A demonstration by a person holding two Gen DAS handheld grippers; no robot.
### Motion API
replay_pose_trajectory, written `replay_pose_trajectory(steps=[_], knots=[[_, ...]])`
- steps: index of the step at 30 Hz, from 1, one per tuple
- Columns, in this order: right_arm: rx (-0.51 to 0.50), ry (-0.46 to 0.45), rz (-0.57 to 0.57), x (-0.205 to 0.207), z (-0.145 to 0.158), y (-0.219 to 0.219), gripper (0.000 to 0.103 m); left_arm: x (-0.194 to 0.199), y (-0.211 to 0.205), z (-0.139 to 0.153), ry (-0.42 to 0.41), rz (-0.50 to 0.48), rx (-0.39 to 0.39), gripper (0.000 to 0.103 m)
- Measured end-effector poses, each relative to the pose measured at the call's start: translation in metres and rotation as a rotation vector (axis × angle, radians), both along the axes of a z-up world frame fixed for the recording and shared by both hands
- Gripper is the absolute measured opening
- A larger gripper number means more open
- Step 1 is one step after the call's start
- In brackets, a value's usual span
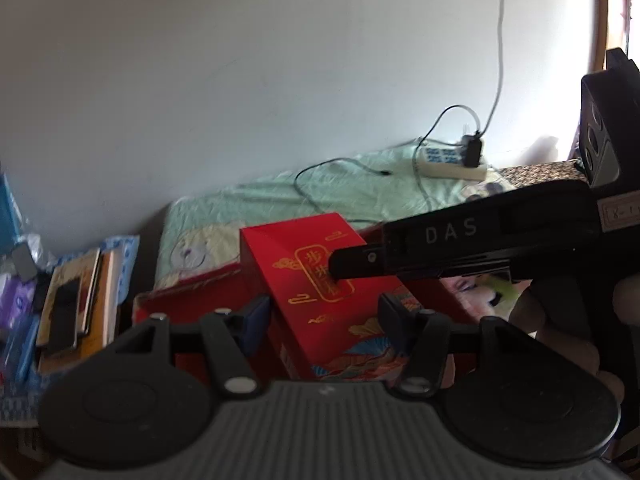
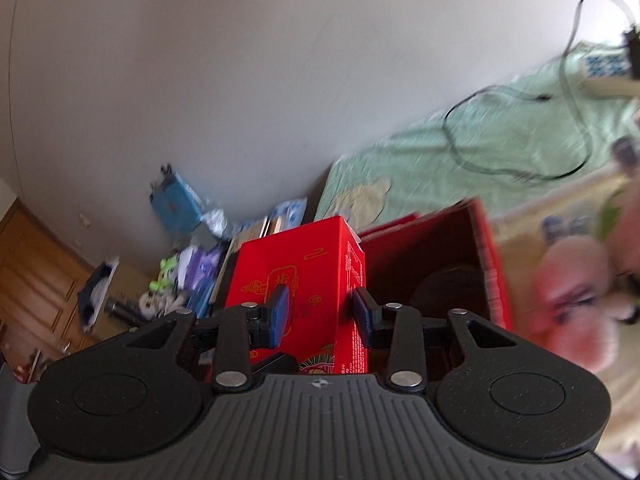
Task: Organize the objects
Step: 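Carry the red gift box into the red box and lower it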
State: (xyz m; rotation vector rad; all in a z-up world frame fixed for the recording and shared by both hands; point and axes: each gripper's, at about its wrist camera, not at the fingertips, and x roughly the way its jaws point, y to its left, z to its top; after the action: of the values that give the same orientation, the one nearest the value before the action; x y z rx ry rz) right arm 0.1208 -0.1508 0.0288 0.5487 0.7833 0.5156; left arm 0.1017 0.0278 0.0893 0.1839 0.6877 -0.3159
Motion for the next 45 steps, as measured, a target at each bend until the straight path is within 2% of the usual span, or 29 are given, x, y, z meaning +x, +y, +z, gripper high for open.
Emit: replay_pose_trajectory(steps=[8, 18, 25, 28, 32, 37, 43, 45], knots=[[-0.064, 0.086, 0.088, 0.023, -0.029, 0.051, 0.038, 0.028, 0.045, -0.036, 0.109, 0.071, 0.017, 0.060], [-0.151, 0.224, 0.133, 0.047, -0.061, 0.079, 0.038, 0.058, 0.058, -0.073, 0.247, 0.088, 0.046, 0.060], [-0.203, 0.280, 0.153, 0.056, -0.073, 0.089, 0.038, 0.070, 0.056, -0.092, 0.326, 0.102, 0.093, 0.060], [-0.219, 0.293, 0.163, 0.058, -0.073, 0.091, 0.038, 0.073, 0.060, -0.098, 0.357, 0.105, 0.078, 0.060], [-0.225, 0.332, 0.160, 0.064, -0.077, 0.093, 0.037, 0.075, 0.064, -0.102, 0.377, 0.108, 0.056, 0.060], [-0.174, 0.406, 0.122, 0.070, -0.085, 0.085, 0.037, 0.076, 0.065, -0.105, 0.390, 0.114, 0.042, 0.060], [-0.165, 0.427, 0.138, 0.071, -0.085, 0.086, 0.037, 0.075, 0.064, -0.104, 0.381, 0.134, 0.073, 0.060], [-0.137, 0.432, 0.140, 0.071, -0.087, 0.083, 0.037, 0.074, 0.066, -0.103, 0.382, 0.131, 0.061, 0.060]])
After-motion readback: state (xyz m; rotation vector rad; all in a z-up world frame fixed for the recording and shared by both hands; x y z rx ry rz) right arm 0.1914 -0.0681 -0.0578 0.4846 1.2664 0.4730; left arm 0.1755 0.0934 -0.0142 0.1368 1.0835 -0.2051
